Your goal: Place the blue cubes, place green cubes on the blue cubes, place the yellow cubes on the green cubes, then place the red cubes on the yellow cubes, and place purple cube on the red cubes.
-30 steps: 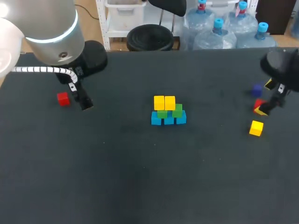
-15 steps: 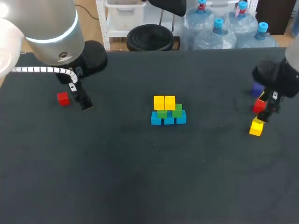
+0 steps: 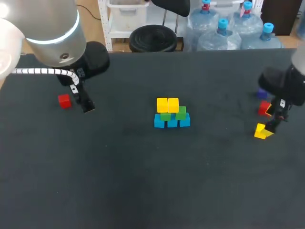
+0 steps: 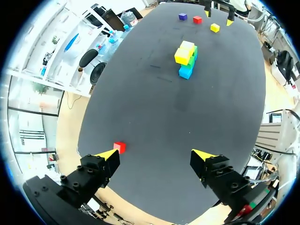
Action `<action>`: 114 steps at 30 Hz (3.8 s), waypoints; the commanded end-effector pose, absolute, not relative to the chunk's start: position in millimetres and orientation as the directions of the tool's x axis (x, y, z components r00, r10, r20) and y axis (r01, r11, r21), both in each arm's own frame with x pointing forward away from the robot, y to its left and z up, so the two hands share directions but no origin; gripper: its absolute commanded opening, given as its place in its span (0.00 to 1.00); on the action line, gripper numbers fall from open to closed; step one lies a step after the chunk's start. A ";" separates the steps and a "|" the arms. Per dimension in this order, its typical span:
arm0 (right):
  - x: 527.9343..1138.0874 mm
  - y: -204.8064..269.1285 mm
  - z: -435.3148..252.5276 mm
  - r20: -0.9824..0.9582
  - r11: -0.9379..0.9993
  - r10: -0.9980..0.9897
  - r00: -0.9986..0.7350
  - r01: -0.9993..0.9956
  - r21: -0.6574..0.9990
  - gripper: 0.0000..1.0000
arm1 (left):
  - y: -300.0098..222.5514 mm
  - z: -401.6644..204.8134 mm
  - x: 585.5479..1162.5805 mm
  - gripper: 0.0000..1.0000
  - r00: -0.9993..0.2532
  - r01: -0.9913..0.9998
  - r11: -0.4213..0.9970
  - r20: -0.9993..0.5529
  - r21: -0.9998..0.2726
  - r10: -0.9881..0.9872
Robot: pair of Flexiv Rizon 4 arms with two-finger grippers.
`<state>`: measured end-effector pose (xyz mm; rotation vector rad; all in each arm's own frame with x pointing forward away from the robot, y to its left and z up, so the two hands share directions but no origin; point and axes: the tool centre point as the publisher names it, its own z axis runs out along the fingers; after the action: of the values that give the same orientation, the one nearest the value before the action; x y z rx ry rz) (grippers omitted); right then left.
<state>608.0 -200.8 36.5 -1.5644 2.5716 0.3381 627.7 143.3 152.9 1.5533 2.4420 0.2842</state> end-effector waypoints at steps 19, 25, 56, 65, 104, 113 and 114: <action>605.3 -198.0 11.1 -0.205 0.399 -0.884 -0.421 -0.906 0.143 1.00 | 144.4 153.0 627.9 1.00 -0.408 0.864 0.417 -0.094 0.284 0.908; 609.3 -198.5 8.2 -0.199 0.378 -0.895 -0.398 -0.916 0.131 1.00 | 144.4 153.0 627.9 1.00 -0.408 0.864 0.417 -0.094 0.284 0.908; 613.7 -200.1 2.9 -0.143 0.316 -0.933 -0.330 -0.942 0.109 0.00 | 144.4 153.0 627.9 1.00 -0.408 0.864 0.417 -0.094 0.284 0.908; 624.9 -202.4 24.3 -0.144 0.304 -0.938 -0.316 -0.947 0.099 0.00 | 144.4 153.0 627.9 1.00 -0.408 0.864 0.417 -0.094 0.284 0.908; 668.0 -141.7 76.9 -0.322 0.194 -0.932 -0.166 -0.979 -0.057 0.00 | 144.4 153.0 627.9 1.00 -0.408 0.864 0.417 -0.094 0.284 0.908; 668.0 -141.7 76.9 -0.322 0.194 -0.932 -0.166 -0.979 -0.057 0.00 | 144.4 153.0 627.9 1.00 -0.408 0.864 0.417 -0.094 0.284 0.908; 668.0 -141.7 76.9 -0.322 0.194 -0.932 -0.166 -0.979 -0.057 0.00 | 144.4 153.0 627.9 1.00 -0.408 0.864 0.417 -0.094 0.284 0.908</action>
<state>668.5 -141.5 76.7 -1.8158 2.1893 0.2362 627.7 143.3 152.9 1.5531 2.4419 0.2841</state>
